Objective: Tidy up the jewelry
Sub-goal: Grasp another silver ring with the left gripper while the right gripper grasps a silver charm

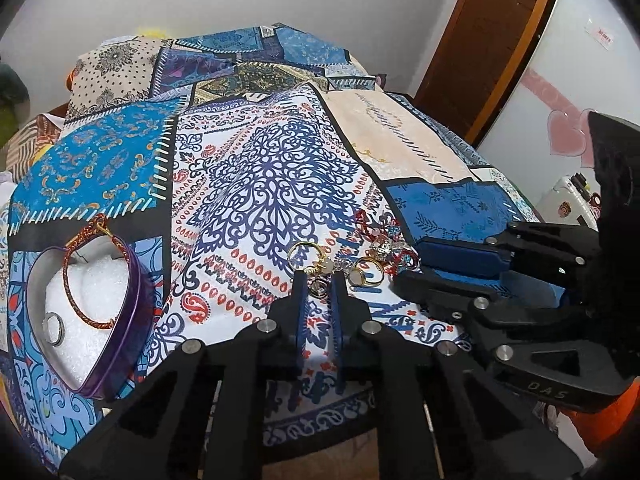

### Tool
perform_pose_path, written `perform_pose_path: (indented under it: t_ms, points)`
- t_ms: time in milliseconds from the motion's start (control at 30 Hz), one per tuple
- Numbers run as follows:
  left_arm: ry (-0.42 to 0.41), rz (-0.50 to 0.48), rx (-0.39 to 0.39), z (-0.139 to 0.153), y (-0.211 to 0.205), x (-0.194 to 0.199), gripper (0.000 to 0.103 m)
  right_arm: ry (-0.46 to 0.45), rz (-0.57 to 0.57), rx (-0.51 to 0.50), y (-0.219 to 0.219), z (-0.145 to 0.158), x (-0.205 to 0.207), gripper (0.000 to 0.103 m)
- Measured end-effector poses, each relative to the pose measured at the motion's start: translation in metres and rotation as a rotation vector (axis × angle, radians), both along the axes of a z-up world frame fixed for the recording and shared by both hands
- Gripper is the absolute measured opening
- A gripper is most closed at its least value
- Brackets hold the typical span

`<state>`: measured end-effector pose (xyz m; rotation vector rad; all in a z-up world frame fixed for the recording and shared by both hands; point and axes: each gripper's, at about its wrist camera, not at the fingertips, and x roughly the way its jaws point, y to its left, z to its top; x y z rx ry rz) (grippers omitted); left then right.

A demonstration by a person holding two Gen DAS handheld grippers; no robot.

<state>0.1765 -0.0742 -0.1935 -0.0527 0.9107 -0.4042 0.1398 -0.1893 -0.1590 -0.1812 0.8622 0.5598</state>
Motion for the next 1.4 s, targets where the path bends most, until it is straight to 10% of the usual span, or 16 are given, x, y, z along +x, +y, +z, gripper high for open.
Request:
perform_pose_path:
  t_ms: [333, 1067, 1400]
  points:
    - [-0.038, 0.031, 0.006, 0.014, 0.013, -0.018, 0.009, -0.011, -0.005, 0.007, 0.005, -0.001, 0.005, 0.007]
    - [-0.113, 0.069, -0.009, 0.048, 0.029, -0.047, 0.009, -0.011, -0.039, 0.17, -0.024, 0.043, -0.025, 0.007]
    - [-0.114, 0.074, 0.003, 0.046, 0.033, -0.053, 0.009, 0.038, -0.177, 0.092, -0.034, 0.024, -0.015, 0.013]
